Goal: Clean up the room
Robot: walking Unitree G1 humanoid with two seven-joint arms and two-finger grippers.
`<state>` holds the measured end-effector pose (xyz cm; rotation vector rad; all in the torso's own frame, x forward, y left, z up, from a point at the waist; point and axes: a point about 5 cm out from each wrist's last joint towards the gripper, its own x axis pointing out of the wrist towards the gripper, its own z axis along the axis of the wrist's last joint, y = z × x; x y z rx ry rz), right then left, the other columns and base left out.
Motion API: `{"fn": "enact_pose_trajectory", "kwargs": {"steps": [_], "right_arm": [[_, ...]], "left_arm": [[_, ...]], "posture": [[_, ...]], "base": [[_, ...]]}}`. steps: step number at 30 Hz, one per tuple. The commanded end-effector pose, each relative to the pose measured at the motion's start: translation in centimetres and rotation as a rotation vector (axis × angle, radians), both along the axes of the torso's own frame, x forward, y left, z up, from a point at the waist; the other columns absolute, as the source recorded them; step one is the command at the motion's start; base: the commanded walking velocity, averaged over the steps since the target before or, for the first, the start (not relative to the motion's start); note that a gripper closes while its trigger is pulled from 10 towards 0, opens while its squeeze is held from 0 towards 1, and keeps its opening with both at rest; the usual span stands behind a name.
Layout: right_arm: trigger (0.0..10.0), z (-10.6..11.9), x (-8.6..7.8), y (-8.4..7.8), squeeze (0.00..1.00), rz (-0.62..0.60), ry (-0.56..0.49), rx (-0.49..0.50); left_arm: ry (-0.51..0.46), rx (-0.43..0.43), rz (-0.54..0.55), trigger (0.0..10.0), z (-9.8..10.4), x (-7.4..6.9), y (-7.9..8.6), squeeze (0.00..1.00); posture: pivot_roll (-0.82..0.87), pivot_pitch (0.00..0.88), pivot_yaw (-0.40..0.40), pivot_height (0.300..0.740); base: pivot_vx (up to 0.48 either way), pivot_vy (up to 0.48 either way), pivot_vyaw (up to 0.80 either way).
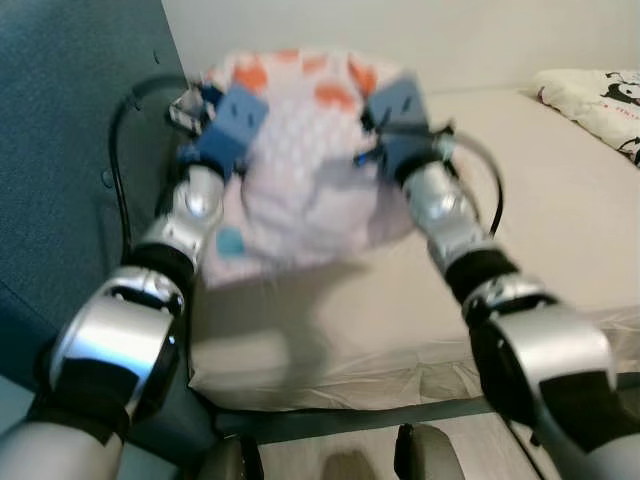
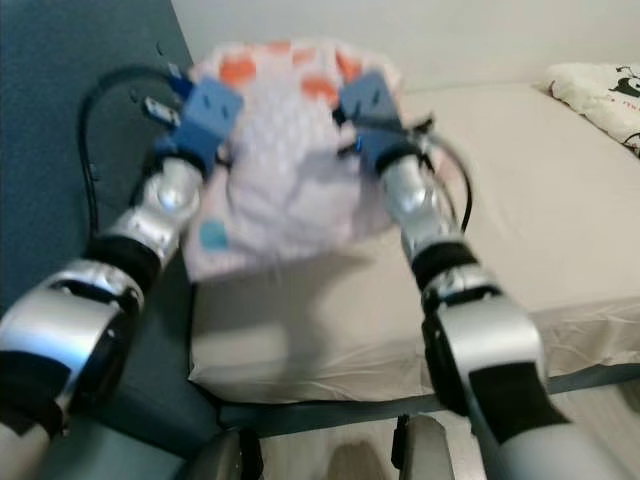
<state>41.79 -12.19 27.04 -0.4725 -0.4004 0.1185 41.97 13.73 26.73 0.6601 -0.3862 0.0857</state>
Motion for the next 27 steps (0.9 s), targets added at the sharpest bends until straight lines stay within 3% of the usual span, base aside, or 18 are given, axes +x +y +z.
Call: {"fn": "enact_pose_trajectory", "kwargs": {"steps": [1,2,3,4,5,6,9,18,25,27], "right_arm": [[10.0,0.5,-0.1,0.4,0.00,0.011,-0.024,0.034],[10.0,-1.3,-0.2,0.2,0.00,-0.002,0.025,0.055],[10.0,-1.3,-0.2,0.2,0.00,-0.002,0.025,0.055],[10.0,-2.4,-0.3,0.2,0.00,-0.003,0.058,0.070],[10.0,-2.4,-0.3,0.2,0.00,-0.003,0.058,0.070],[10.0,-3.5,-0.4,0.1,0.00,-0.008,0.095,0.075],[10.0,-5.4,-0.6,-0.2,0.00,-0.023,0.157,0.105],[10.0,-6.2,-0.7,-0.4,0.00,-0.054,0.181,0.159],[10.0,-5.3,-0.6,-0.3,0.00,-0.059,0.163,0.321],[10.0,-4.2,-0.5,0.5,0.00,-0.039,0.123,0.382]], "left_arm": [[0.048,0.038,-0.026,10.0,-1.4,-0.1,-0.7,0.00],[0.153,0.078,-0.064,10.0,-4.7,-0.5,-1.6,0.00],[0.153,0.078,-0.064,10.0,-4.7,-0.5,-1.6,0.00],[0.215,0.095,-0.090,10.0,-6.6,-0.9,-2.1,0.00],[0.215,0.095,-0.090,10.0,-6.6,-0.9,-2.1,0.00],[0.267,0.100,-0.105,10.0,-8.1,-1.3,-2.4,0.00],[0.353,0.038,-0.111,10.0,-10.5,-2.0,-2.9,0.00],[0.362,-0.035,-0.140,10.0,-10.2,-1.9,-3.8,0.00],[0.280,-0.080,-0.132,10.0,-7.6,-1.2,-3.5,0.00],[0.210,-0.074,-0.141,10.0,-5.6,-0.8,-3.8,0.00]], "posture": [[-0.05,0.276,0.043,0.580],[-0.06,0.283,0.048,0.580],[-0.06,0.283,0.048,0.580],[-0.06,0.283,0.048,0.580],[-0.06,0.283,0.048,0.580],[-0.07,0.288,0.054,0.580],[-0.07,0.293,0.057,0.580],[-0.08,0.300,0.060,0.580],[-0.07,0.298,0.060,0.580],[-0.07,0.296,0.059,0.580]], "base": [[0.000,0.000,0.00],[0.000,0.000,0.00],[0.000,0.000,0.00],[0.000,0.000,0.00],[0.000,0.000,0.00],[0.000,0.000,0.00],[0.000,0.000,0.00],[0.000,0.000,0.00],[0.000,0.000,0.00],[0.000,0.000,0.00]]}}
